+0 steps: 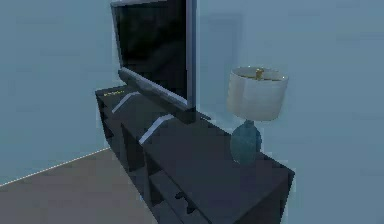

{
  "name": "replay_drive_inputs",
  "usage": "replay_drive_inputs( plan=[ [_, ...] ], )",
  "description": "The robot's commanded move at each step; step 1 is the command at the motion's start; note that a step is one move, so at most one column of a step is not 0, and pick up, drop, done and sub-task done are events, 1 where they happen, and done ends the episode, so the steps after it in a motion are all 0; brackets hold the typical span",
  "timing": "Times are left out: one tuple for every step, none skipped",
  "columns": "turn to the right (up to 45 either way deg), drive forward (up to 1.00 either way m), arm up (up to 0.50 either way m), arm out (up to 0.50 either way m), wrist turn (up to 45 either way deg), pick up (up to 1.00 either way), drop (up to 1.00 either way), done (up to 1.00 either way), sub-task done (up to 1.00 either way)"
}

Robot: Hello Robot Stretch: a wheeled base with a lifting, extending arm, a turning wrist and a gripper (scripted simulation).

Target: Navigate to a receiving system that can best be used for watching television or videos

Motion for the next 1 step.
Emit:
replay_drive_inputs(
  plan=[
    [-9.0,0.0,0.0,0.0,0.0,0.0,0.0,0.0,0.0]
  ],
)
